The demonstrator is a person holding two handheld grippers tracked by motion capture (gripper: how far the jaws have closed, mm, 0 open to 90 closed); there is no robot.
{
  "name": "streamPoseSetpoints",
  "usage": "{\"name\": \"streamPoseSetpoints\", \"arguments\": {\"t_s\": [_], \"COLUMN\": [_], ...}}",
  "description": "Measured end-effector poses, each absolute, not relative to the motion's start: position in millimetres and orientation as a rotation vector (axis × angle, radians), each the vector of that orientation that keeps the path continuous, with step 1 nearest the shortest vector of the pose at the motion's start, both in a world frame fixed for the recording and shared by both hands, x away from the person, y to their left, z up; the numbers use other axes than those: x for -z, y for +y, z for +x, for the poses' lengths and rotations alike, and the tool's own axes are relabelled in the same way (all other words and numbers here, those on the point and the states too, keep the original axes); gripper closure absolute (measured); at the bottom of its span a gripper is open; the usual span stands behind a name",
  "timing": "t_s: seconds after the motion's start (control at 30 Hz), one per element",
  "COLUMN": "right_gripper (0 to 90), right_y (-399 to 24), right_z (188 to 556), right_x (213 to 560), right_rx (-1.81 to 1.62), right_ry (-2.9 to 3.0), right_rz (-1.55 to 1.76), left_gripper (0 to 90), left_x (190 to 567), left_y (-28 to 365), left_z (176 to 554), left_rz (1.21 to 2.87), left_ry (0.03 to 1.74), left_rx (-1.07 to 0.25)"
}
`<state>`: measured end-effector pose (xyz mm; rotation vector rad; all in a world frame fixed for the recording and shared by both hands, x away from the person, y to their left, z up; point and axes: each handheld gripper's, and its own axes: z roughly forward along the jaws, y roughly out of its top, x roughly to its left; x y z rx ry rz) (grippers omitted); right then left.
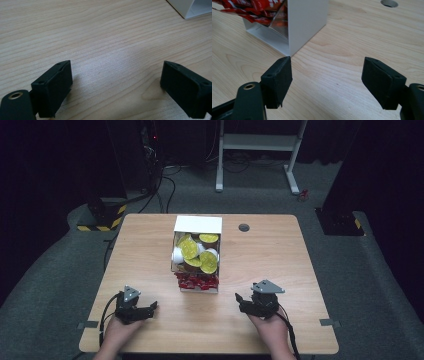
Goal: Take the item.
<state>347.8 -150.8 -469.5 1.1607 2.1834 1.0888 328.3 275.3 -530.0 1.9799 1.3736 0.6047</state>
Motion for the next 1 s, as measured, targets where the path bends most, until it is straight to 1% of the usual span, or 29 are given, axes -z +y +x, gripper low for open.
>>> {"name": "streamPoseSetpoints", "arguments": {"t_s": [0.37,0.6,0.87,0.93,0.97,1.0], "right_gripper": [27.4,30.9,40.5,41.5,44.9,44.9], "right_y": [-127,-115,-100,-98,-95,-95], "right_z": [351,352,350,350,351,351], "right_x": [460,453,445,444,443,443], "right_rx": [-1.129,-1.148,-1.169,-1.173,-1.182,-1.182], "right_ry": [2.179,2.191,2.172,2.167,2.172,2.172], "right_rz": [1.109,1.076,1.039,1.038,1.021,1.021], "left_gripper": [10.9,10.9,10.8,10.8,10.7,10.6], "left_x": [530,530,530,530,530,530], "left_y": [275,275,275,275,275,275], "left_z": [328,328,328,328,328,328], "left_rz": [1.976,1.979,1.980,1.980,1.982,1.982], "left_ry": [1.376,1.370,1.369,1.369,1.369,1.369], "left_rx": [-0.596,-0.598,-0.598,-0.598,-0.596,-0.596]}}
